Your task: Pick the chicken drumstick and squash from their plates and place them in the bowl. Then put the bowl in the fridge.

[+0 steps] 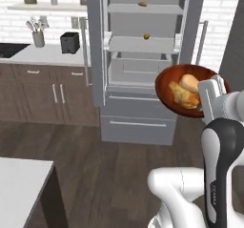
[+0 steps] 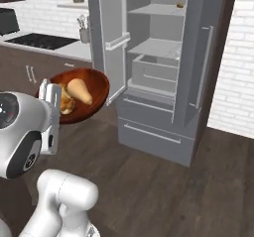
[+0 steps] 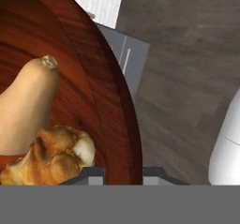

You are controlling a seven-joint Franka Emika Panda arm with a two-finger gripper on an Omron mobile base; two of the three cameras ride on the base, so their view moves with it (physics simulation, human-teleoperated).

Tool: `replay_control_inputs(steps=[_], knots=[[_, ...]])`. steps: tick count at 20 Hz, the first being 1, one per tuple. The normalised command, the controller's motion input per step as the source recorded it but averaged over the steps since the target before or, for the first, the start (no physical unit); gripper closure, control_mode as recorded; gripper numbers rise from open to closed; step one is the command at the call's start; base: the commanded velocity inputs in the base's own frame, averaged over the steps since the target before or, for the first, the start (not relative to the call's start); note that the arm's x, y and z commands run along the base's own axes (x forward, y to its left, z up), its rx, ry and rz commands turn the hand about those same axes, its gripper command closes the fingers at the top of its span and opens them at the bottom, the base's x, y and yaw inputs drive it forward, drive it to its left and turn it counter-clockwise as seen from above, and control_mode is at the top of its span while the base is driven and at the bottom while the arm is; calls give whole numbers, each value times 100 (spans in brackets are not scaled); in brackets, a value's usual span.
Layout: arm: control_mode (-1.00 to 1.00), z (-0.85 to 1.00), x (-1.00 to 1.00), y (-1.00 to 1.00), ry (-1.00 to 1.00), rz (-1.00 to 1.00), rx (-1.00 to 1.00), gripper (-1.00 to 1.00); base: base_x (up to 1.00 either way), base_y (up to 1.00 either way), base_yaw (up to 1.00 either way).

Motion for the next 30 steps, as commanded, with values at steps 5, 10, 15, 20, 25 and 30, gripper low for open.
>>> replay_control_inputs(steps=[5,10,15,20,25,30], knots=[[100,0,0,0,0,0,0,100,100,29,-30],[100,0,0,0,0,0,0,100,100,25,-17],[100,0,0,0,0,0,0,100,100,-1,-14],[100,0,0,0,0,0,0,100,100,23,-11],[100,0,0,0,0,0,0,100,74,21,-13],[100,0,0,0,0,0,0,100,22,40,-18]])
